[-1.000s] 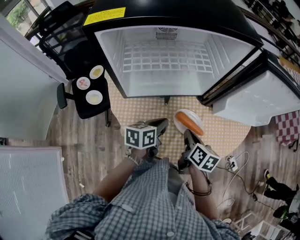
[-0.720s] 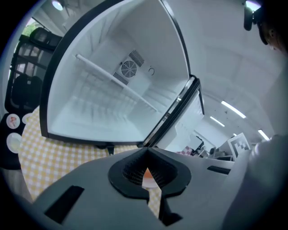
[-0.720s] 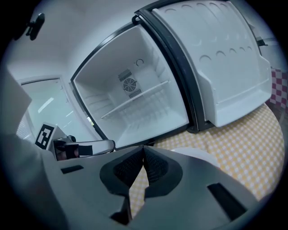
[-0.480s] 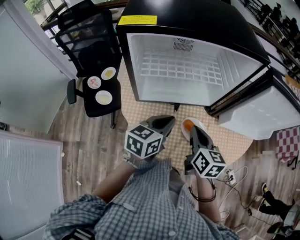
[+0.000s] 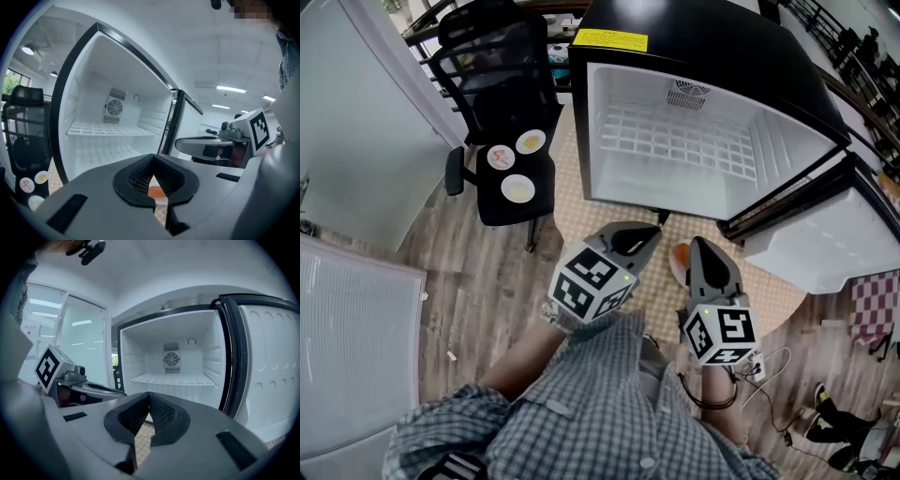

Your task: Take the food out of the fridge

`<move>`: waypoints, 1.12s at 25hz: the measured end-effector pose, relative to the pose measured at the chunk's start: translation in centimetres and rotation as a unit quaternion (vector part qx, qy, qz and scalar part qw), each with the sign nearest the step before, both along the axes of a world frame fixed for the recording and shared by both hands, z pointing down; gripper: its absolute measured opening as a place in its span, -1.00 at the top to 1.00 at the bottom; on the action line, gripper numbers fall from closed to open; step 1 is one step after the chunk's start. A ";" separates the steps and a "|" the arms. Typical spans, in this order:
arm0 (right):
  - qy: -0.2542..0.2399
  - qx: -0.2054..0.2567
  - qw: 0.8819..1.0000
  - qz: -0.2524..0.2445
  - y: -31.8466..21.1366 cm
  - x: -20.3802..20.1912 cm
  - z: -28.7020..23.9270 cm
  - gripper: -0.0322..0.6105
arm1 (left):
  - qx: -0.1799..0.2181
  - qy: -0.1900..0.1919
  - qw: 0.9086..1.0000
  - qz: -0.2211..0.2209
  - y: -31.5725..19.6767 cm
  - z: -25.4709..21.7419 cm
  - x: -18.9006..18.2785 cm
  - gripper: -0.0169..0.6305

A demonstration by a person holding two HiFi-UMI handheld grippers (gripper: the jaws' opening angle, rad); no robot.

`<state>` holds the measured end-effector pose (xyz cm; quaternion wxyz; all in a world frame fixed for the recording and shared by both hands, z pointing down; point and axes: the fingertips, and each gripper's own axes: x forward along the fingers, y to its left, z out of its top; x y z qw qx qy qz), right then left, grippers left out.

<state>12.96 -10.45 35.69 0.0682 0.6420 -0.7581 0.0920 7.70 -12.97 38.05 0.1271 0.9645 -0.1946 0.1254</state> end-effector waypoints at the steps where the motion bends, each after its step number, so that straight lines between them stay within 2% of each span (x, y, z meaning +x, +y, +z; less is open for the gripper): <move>1: 0.001 0.005 1.000 -0.001 -0.1 -0.1 -0.4 0.87 | 0.000 0.001 1.000 -0.002 0.1 -0.3 -0.2 0.93; 9: 0.012 0.013 1.000 0.000 -0.3 0.1 -1.1 0.87 | 0.006 -0.004 1.000 -0.013 0.2 -1.1 -1.2 0.93; 19: 0.028 0.009 1.000 0.004 -0.1 0.1 -0.6 0.87 | 0.011 -0.024 1.000 -0.001 0.6 0.0 -0.8 0.93; 28: 0.026 -0.002 0.999 0.018 0.5 0.7 0.2 0.87 | 0.011 -0.022 1.000 0.008 1.0 -0.1 -0.4 0.93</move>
